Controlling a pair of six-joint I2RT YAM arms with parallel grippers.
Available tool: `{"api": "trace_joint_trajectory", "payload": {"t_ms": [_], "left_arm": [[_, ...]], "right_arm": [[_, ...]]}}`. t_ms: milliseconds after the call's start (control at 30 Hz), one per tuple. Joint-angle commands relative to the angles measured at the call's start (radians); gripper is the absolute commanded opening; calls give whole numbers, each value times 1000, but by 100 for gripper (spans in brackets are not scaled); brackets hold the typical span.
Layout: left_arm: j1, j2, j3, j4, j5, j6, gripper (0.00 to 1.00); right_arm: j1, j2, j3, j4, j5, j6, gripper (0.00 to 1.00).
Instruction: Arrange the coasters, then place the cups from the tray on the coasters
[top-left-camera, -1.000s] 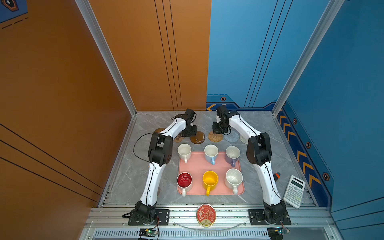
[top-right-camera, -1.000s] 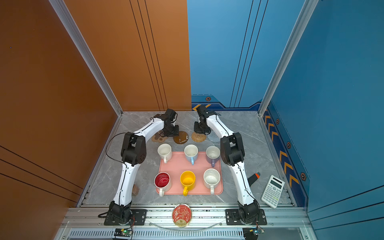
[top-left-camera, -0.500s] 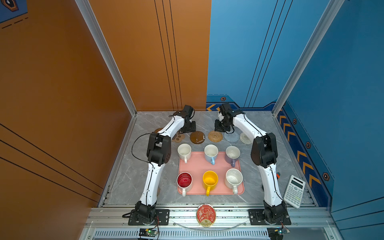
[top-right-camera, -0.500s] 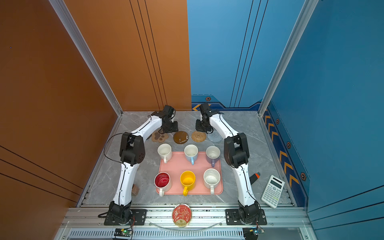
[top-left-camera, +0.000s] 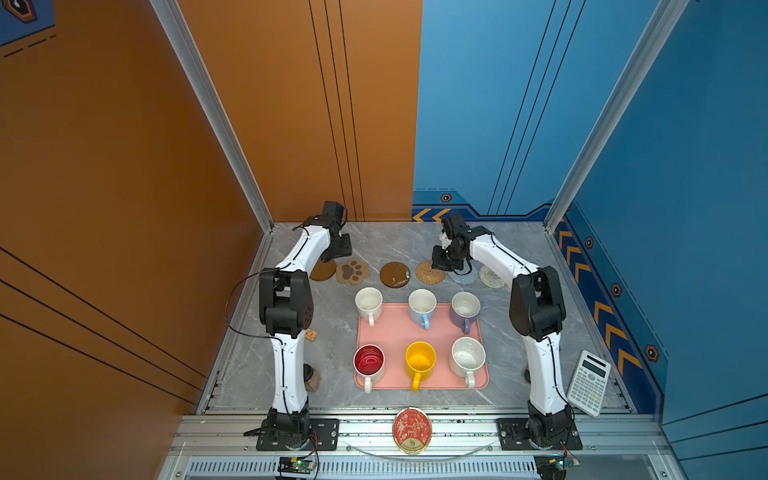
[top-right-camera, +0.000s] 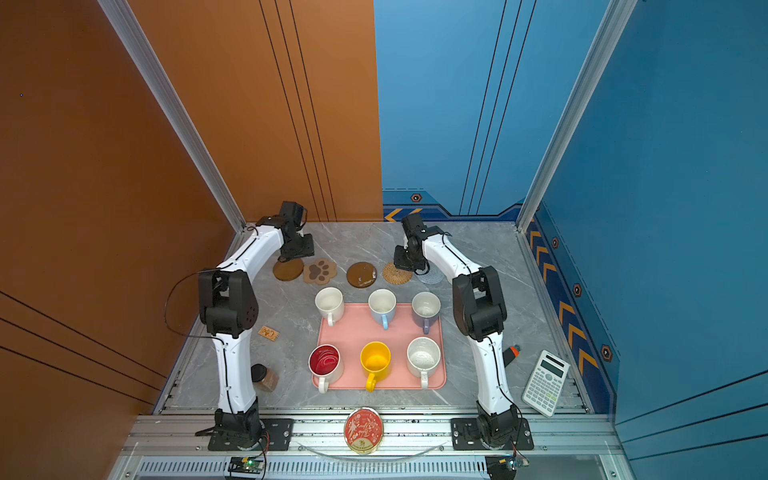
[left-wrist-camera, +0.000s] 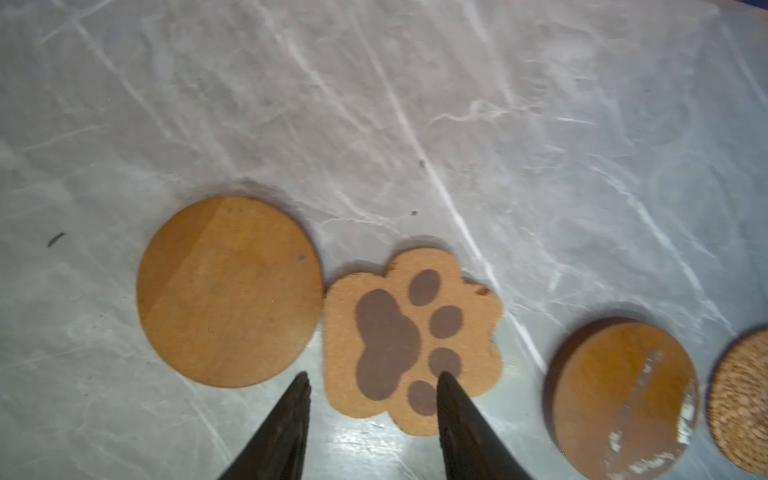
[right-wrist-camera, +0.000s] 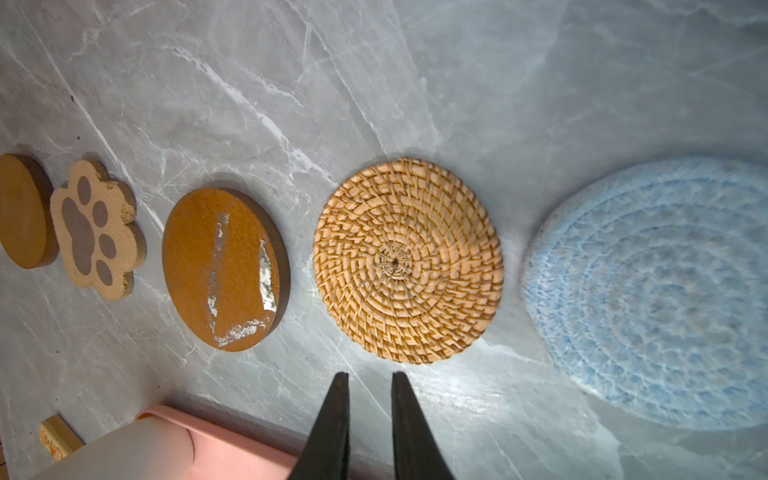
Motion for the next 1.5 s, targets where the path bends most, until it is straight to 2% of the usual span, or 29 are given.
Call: {"api": "trace_joint_trajectory", "payload": {"t_ms": [0,300,433,833,1233,1467], "left_arm": [[50,5,-15,-26,-3,-8,52],[121,62,39,-25,-22,-5,56],[143,105,70,-26,-14,2,61],[200,166,104,-9,11,-3,61],[207,215,131,28,62,-40,63],[201,216,84,63,93,-58,63]], "right_arm": [[-3,-62,-46,56,-19,31,18],[7,-112,-193,136,-23,80,19],[18,-129,-228,148,-18,91,19],[36,-181,-246,147,9,94,19],[48,-185,-253,145,20,102,19],[54,-186,-251,144,23,102,19]]}}
